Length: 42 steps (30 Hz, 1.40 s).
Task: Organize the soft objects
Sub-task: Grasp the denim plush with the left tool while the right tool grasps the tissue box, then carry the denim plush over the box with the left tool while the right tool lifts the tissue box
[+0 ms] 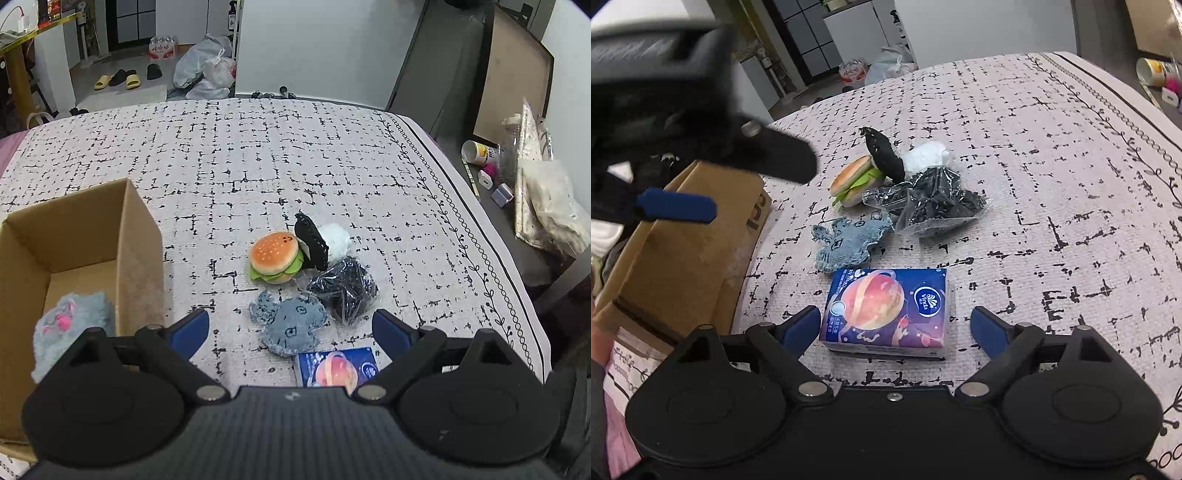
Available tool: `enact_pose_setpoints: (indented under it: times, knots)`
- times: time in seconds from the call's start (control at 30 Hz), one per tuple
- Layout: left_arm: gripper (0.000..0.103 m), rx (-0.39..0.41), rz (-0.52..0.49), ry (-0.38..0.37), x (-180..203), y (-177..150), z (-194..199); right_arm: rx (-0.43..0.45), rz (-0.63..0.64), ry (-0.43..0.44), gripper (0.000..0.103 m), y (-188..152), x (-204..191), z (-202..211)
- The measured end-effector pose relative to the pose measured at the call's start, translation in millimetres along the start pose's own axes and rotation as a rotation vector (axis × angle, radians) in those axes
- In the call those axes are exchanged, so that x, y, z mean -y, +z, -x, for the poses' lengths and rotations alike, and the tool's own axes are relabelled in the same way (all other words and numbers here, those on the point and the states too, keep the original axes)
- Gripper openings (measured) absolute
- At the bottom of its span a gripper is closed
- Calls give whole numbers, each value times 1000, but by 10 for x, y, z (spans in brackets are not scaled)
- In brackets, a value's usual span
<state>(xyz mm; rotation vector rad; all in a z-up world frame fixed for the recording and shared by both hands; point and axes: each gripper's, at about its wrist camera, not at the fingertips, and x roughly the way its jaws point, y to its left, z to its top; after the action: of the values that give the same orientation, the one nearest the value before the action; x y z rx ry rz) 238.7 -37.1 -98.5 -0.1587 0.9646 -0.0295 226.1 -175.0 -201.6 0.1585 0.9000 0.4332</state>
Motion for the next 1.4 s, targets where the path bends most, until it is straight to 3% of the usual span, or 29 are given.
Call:
enact_pose_setpoints:
  times: [0.03, 0.13, 0.73, 0.87, 0.93, 1.0, 1.1, 1.2, 1.27, 1.33, 1.4]
  knots:
    - [94, -3, 2, 0, 5, 5, -22, 1, 5, 0, 74, 0, 2, 3]
    - [94, -15, 6, -5, 42, 17, -95, -2, -19, 8, 70, 25, 54, 4]
    - [94, -103, -10, 38, 215, -96, -653, -3, -51, -146, 70, 39, 285, 157]
    - [92, -139, 10, 58, 190, -139, -780, -4, -47, -161, 78, 34, 288, 163]
    - [92, -151, 20, 57, 173, -150, -825, -9, -47, -158, 89, 29, 282, 160]
    - [92, -148, 19, 76, 164, -154, -854, -10, -45, -162, 94, 25, 265, 145]
    - [83, -141, 18, 93, 162, -144, -868, -13, -25, -177, 95, 21, 236, 78]
    - [63, -138, 5, 112, 176, -153, -851, -4, 11, -206, 95, 13, 199, 20]
    - [45, -137, -1, 126, 183, -161, -838, -1, 34, -222, 94, 3, 178, -3]
    - [34, -138, 3, 114, 180, -152, -816, 6, 56, -240, 83, -9, 155, -11]
    - [32, -139, 19, 85, 159, -148, -768, 17, 69, -246, 75, -17, 150, 8]
